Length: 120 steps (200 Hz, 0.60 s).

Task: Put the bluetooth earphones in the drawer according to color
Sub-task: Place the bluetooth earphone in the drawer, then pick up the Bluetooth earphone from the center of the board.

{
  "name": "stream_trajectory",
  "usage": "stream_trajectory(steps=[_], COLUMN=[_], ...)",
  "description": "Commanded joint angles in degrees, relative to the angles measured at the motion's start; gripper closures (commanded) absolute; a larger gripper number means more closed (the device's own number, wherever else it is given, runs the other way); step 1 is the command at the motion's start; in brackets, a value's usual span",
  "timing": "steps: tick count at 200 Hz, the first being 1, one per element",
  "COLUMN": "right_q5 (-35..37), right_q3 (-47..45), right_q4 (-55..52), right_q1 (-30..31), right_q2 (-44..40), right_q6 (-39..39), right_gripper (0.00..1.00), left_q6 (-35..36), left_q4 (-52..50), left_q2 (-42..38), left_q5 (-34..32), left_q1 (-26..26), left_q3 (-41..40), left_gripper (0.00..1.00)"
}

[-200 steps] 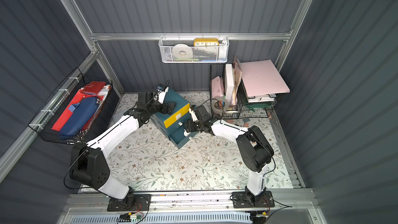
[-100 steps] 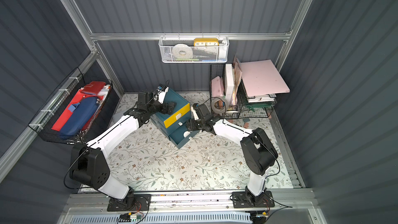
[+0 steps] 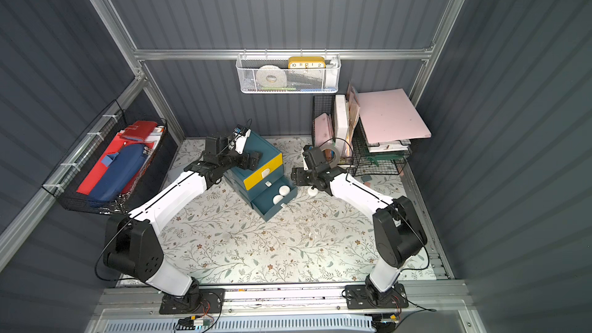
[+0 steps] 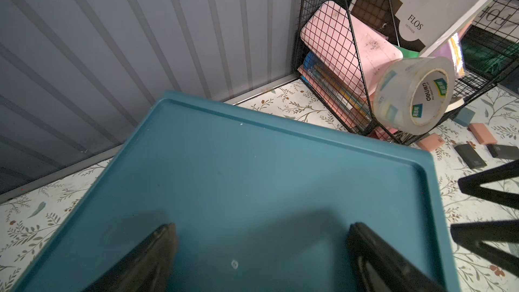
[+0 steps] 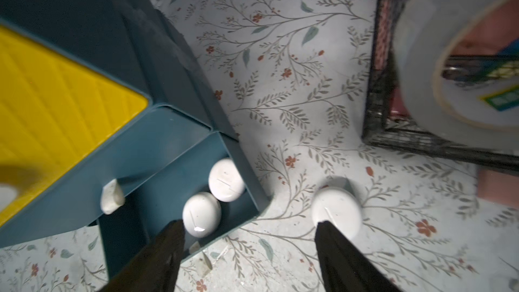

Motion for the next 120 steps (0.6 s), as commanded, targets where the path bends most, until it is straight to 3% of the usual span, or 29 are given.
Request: stream_trajectory(steps=[1,120], right_q5=[4.12,6.39], right_q3=[1.96,6.52], right_q4=[-5.96,-13.27], right_q1=[-0.99,-2.80], right_q2=[0.31,10.61], right_q6=[0.85,3.39], right_gripper=[0.22,0.22], left_q6=[2.10,2.19], left_q4=[-11.58,-11.49], left_q2=[2.88,2.96], left_q5=[-1.31,-1.29], left_q1=[-0.95,-0.98], left_q3=[-2.16,-2.20], left_gripper=[0.01,0.00])
